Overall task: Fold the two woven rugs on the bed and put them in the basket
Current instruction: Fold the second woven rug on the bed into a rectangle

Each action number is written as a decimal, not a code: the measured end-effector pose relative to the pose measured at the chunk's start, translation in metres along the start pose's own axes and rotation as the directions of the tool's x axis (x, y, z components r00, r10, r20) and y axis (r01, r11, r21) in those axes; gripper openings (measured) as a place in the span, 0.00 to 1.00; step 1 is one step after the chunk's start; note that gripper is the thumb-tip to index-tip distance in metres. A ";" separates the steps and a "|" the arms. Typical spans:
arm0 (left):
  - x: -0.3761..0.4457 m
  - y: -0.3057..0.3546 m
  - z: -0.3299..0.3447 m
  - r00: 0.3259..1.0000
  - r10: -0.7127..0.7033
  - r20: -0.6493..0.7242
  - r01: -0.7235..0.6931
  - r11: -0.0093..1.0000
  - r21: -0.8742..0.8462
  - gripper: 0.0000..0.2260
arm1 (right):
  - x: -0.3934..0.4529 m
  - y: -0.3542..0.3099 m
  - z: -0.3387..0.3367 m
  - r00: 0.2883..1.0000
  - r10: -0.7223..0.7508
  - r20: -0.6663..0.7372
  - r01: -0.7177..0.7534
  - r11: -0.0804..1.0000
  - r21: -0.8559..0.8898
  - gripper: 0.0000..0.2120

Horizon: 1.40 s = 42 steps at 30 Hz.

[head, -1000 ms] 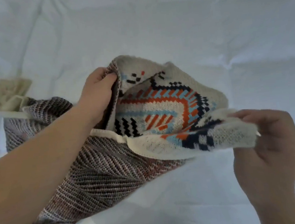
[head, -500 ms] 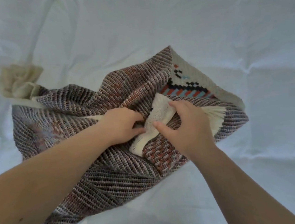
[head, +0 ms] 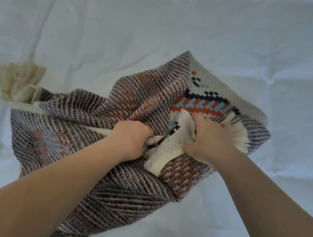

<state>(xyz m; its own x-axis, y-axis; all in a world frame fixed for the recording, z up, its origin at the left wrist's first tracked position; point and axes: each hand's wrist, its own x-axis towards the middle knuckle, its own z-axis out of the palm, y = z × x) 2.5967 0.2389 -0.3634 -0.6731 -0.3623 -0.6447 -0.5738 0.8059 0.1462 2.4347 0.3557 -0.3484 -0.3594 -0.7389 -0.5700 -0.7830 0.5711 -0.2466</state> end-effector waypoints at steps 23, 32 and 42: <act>-0.045 -0.006 -0.097 0.917 -0.258 -0.303 -0.318 -0.017 -0.948 0.08 | -0.021 -0.052 -0.079 0.886 -0.237 -0.398 0.463 0.465 0.755 0.17; -0.050 -0.013 -0.077 0.943 -0.225 -0.246 -0.255 -0.015 -0.967 0.06 | -0.015 -0.057 -0.065 0.880 -0.232 -0.415 0.442 0.722 0.532 0.06; -0.070 -0.015 -0.091 0.939 -0.098 -0.331 -0.300 0.244 -0.922 0.17 | -0.018 -0.053 -0.075 0.863 -0.334 -0.380 0.505 0.600 0.620 0.07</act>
<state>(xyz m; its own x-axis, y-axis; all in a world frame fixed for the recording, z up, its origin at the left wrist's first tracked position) 2.6103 0.2095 -0.2527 -0.7302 -0.5738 -0.3709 -0.3685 -0.1265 0.9210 2.4445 0.3113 -0.2660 -0.2418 -0.9639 -0.1114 -0.3369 0.1911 -0.9220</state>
